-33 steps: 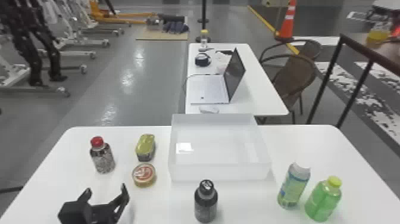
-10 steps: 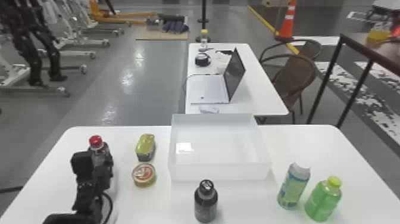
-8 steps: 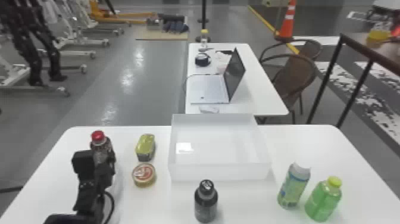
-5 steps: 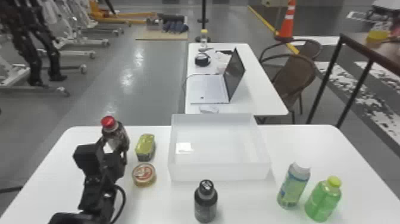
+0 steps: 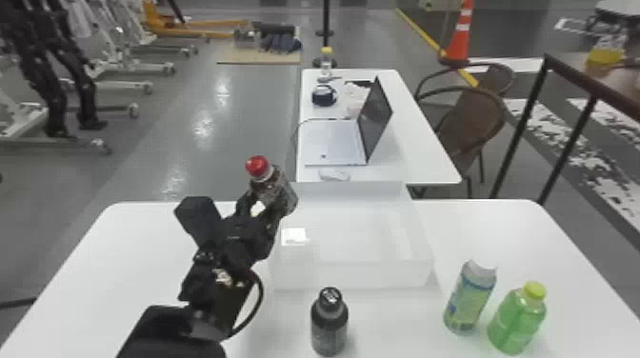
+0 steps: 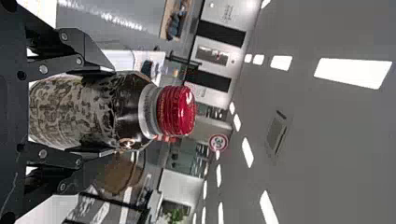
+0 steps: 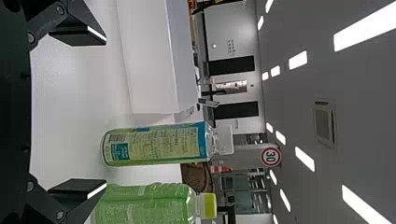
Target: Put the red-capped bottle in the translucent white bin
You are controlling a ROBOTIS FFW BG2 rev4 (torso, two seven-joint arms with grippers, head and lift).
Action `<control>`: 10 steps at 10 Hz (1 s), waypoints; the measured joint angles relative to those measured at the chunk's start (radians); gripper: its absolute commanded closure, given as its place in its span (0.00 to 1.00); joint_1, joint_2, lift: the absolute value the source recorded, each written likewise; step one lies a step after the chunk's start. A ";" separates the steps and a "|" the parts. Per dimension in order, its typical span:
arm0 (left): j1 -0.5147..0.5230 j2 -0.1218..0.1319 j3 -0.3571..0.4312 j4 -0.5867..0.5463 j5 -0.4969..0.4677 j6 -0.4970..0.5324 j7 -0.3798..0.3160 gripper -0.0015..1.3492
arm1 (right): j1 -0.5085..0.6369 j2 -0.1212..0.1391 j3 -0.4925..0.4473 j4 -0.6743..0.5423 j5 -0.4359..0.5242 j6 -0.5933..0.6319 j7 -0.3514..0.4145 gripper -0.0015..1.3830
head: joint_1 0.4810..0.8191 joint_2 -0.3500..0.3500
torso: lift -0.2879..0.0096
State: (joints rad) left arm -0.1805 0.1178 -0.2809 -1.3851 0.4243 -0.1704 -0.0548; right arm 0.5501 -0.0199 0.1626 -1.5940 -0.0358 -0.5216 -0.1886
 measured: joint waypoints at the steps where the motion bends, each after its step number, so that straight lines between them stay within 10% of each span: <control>1: -0.027 -0.021 -0.005 0.016 0.010 0.055 -0.062 0.61 | -0.001 0.001 0.000 0.002 -0.001 0.000 0.000 0.15 | 0.20 0.50 | 0.63; 5: -0.150 -0.045 -0.029 0.200 0.057 0.239 -0.288 0.52 | -0.007 0.003 0.001 0.009 -0.001 0.000 0.000 0.15 | 0.20 0.50 | 0.63; 7: -0.160 -0.054 -0.005 0.237 0.028 0.244 -0.286 0.11 | -0.009 0.003 0.002 0.009 0.000 0.000 0.000 0.15 | 0.20 0.50 | 0.63; 10: -0.157 -0.060 0.023 0.239 -0.005 0.203 -0.284 0.09 | -0.009 0.003 0.002 0.009 0.001 0.000 0.000 0.15 | 0.20 0.50 | 0.63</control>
State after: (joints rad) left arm -0.3376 0.0582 -0.2581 -1.1460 0.4196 0.0324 -0.3389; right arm 0.5415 -0.0169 0.1641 -1.5846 -0.0353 -0.5215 -0.1883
